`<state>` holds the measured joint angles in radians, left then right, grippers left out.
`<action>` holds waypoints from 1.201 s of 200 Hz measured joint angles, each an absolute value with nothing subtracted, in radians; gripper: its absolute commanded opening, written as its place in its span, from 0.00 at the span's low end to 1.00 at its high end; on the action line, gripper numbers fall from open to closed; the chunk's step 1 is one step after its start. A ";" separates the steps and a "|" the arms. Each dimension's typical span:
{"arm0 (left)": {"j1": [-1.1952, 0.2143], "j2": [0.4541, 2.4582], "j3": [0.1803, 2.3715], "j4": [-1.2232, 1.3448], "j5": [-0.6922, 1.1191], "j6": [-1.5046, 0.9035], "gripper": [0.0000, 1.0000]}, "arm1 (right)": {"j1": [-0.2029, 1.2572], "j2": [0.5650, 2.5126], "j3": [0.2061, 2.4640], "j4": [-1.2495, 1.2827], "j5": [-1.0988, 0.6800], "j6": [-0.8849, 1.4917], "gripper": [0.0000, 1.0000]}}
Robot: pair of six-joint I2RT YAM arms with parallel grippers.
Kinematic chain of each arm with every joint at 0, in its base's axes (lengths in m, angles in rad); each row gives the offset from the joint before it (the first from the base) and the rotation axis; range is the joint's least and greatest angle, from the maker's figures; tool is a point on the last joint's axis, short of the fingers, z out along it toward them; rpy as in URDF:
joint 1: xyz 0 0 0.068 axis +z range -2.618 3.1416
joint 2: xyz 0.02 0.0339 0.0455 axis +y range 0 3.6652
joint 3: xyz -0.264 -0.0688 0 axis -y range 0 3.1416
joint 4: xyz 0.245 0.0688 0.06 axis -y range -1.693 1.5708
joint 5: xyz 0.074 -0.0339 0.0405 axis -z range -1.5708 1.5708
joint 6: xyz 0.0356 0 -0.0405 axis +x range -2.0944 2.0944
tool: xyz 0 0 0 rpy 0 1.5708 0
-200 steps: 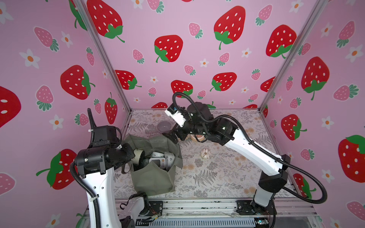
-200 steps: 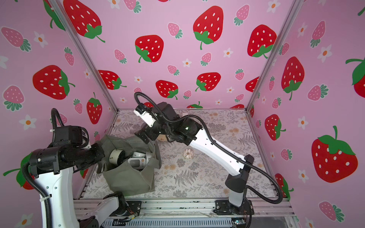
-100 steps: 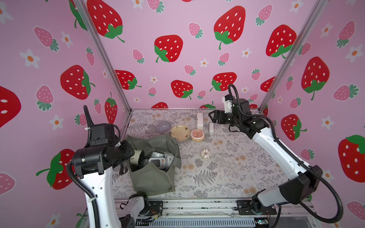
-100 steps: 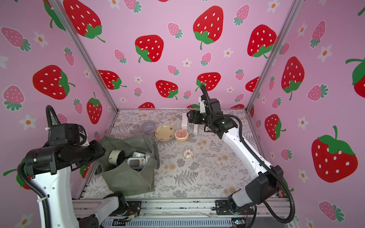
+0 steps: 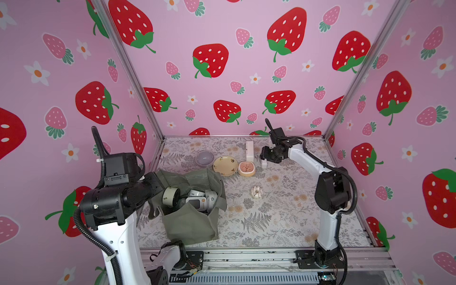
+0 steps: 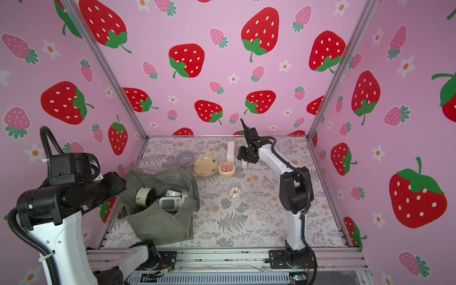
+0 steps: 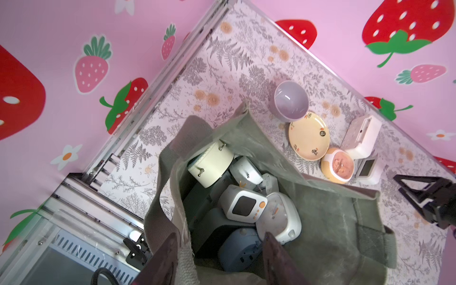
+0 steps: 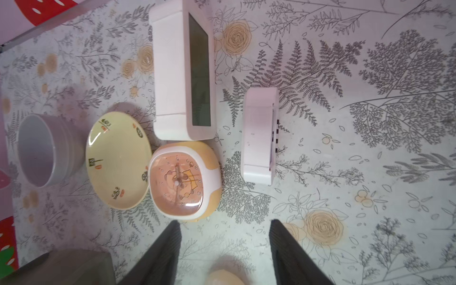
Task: Put the alarm clock into the canvas bag
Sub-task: Pick up the alarm from the center of the board.
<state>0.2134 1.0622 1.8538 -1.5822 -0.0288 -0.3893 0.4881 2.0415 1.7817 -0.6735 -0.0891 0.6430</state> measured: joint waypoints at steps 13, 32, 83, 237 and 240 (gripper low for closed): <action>0.213 1.068 1.902 -1.582 -0.038 -0.389 0.58 | 0.486 2.097 1.842 -0.694 -0.072 0.641 0.60; 0.213 1.067 1.948 -1.580 -0.026 -0.386 0.58 | 0.484 2.178 1.945 -0.720 -0.050 0.632 0.59; 0.213 1.002 1.936 -1.512 0.128 -0.365 0.57 | 0.483 2.326 2.107 -0.794 0.056 0.595 0.55; 0.213 1.000 1.776 -1.312 0.457 -0.447 0.54 | 0.475 2.411 2.109 -0.836 0.063 0.464 0.27; 0.213 1.000 1.776 -1.312 0.457 -0.447 0.54 | 0.474 2.409 2.109 -0.836 0.060 0.461 0.27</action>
